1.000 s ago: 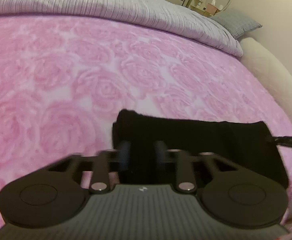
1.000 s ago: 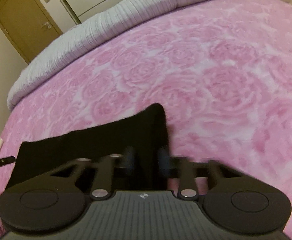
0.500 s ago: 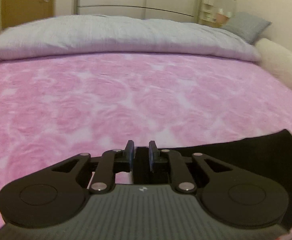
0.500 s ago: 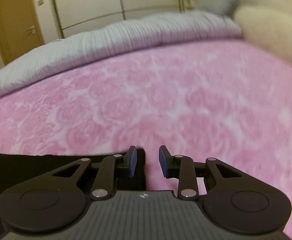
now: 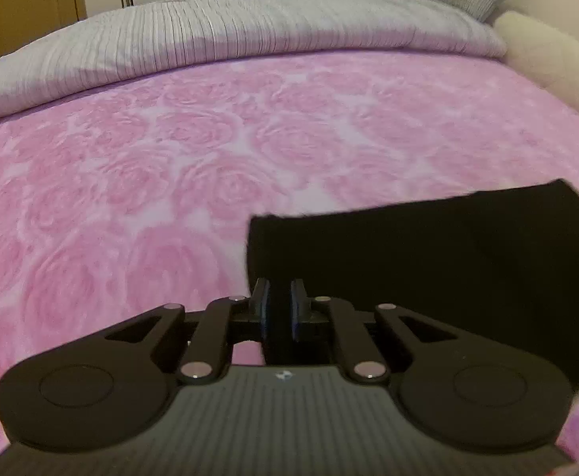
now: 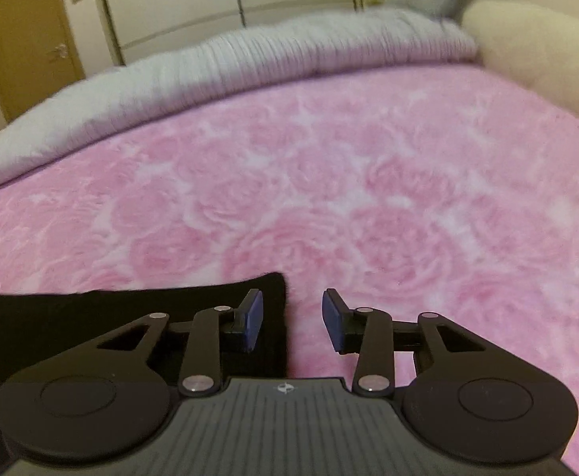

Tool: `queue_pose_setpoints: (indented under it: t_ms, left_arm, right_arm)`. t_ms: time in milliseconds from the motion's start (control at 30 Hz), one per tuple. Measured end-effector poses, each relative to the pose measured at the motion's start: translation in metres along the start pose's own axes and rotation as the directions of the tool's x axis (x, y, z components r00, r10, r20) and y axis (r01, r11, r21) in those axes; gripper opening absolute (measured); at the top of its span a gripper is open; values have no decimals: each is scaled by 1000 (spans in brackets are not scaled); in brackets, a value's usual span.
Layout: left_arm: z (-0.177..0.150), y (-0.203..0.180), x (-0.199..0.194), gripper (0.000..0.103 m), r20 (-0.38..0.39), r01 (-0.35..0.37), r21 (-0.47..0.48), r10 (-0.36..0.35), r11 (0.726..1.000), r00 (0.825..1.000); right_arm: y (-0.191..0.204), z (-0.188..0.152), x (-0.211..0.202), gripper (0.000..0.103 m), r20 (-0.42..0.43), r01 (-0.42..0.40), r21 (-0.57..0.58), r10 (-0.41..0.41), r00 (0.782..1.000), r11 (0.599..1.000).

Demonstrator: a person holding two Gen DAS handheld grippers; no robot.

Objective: Fold clothes
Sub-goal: 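Fold the lifted edge over the garment and lay it down with both tools, then open both tools and hold them above the folded black garment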

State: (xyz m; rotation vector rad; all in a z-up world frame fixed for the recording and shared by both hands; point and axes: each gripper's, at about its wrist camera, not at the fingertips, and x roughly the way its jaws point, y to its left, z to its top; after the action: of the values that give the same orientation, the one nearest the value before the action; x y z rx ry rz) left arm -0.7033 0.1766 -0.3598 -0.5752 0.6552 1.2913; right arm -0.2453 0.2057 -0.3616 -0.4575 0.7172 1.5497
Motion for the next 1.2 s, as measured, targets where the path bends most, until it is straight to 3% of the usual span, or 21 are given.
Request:
queue_pose_setpoints:
  t_ms: [100, 233, 300, 367, 400, 467, 500, 600, 733, 833, 900, 1067, 1200]
  left_arm:
    - [-29, -24, -30, 10, 4, 35, -6, -35, 999, 999]
    - [-71, -43, -40, 13, -31, -38, -18, 38, 999, 999]
    - [-85, -34, -38, 14, -43, -64, -102, 60, 993, 997]
    - [-88, -24, -40, 11, -38, -56, -179, 50, 982, 998]
    - [-87, -22, -40, 9, -43, -64, -192, 57, 979, 997]
    - [-85, -26, -43, 9, -57, -88, -182, 79, 979, 995]
    - [-84, -30, -47, 9, -65, -106, -179, 96, 978, 993]
    - [-83, -41, -65, 10, -71, -140, -193, 128, 971, 989]
    - [-90, -67, -97, 18, -56, -122, -189, 113, 974, 992]
    - [-99, -91, -119, 27, -51, -115, -159, 108, 980, 993]
    - [-106, -104, -132, 28, -47, -117, -141, 111, 983, 993]
    - [-116, -124, -166, 33, 0, -131, -96, 131, 987, 991]
    - [-117, -133, -191, 35, 48, -144, -72, 148, 987, 988]
  right_arm:
    - [34, -26, -34, 40, -7, -74, -36, 74, 997, 997]
    - [78, -82, -56, 39, -62, -83, -139, 75, 995, 987]
    - [87, -111, -57, 39, -85, -62, -175, 48, 995, 983]
    - [78, -126, -55, 31, -37, -54, -181, 48, 998, 982]
    - [74, -125, -55, 30, -37, -32, -174, 26, 999, 984]
    - [64, -119, -54, 40, -58, 41, -146, -49, 997, 988]
    - [56, -116, -54, 46, -73, 44, -106, -52, 996, 993]
    - [42, -108, -67, 39, -91, 36, 7, -35, 995, 999]
    - [52, -105, -101, 52, -73, 53, 30, -50, 996, 998]
    - [59, -119, -124, 57, -102, 50, 81, -42, 994, 995]
    - [62, -131, -135, 63, -126, 71, 104, -57, 990, 992]
    - [74, -152, -159, 72, -167, 104, 104, -85, 982, 989]
    - [87, -154, -185, 78, -120, 85, 77, -75, 990, 993]
